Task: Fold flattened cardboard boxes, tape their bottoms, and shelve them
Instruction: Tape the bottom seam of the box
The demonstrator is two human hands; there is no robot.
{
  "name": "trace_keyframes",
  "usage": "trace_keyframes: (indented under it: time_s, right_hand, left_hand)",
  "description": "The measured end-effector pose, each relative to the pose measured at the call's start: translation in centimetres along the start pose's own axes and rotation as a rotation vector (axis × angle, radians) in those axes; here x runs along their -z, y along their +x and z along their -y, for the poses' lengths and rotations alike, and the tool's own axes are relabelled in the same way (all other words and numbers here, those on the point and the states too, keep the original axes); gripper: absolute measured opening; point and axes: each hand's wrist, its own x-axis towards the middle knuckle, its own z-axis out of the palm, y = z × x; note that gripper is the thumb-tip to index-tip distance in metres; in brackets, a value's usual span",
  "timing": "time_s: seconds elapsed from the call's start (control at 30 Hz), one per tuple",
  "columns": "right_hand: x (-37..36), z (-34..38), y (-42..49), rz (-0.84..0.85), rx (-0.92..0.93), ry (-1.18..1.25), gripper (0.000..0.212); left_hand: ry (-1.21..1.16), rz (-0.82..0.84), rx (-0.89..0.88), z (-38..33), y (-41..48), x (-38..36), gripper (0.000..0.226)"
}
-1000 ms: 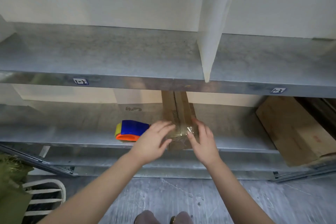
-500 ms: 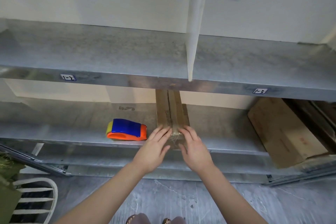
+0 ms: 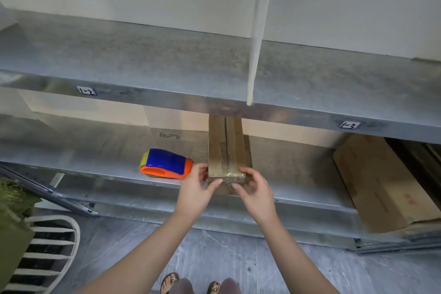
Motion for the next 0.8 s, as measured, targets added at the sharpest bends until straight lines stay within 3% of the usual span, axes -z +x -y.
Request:
trace_keyframes:
  time_s: [0.17,0.27,0.4,0.57,0.7,0.8]
  right_hand:
    - [-1.1,0.3,0.6,-0.111,-0.018,-0.074,0.037]
    - [-0.1,0.0,0.7,-0.008,-0.010,-0.050,0.047]
    - [3.5,-0.4,1.6,0.225,-0.014,-0.004,0.073]
    - [4.8,0.8,3.0,0.263,0.048,-0.148,0.054]
    - [4.6,0.6,2.8,0.187,0.024,-0.147,0.048]
    - [4.0,0.4,2.1,0.160,0.014,-0.122,0.050]
  left_hand:
    - [0.170,-0.060,-0.049,0.5,1.2,-0.5,0.044]
    - [0.222,-0.023,-0.088,0.8,0.9,-0.6,0.053]
    - [0.221,0.235,-0.095,0.4,1.5,2.0,0.075]
    - [0.553,0.371,-0.299,-0.4,3.6,3.4,0.058]
    - [0.370,0.239,-0.259,0.4,3.4,1.7,0.045]
    - [0.126,0.240,-0.149,0.8,2.7,1.0,0.049]
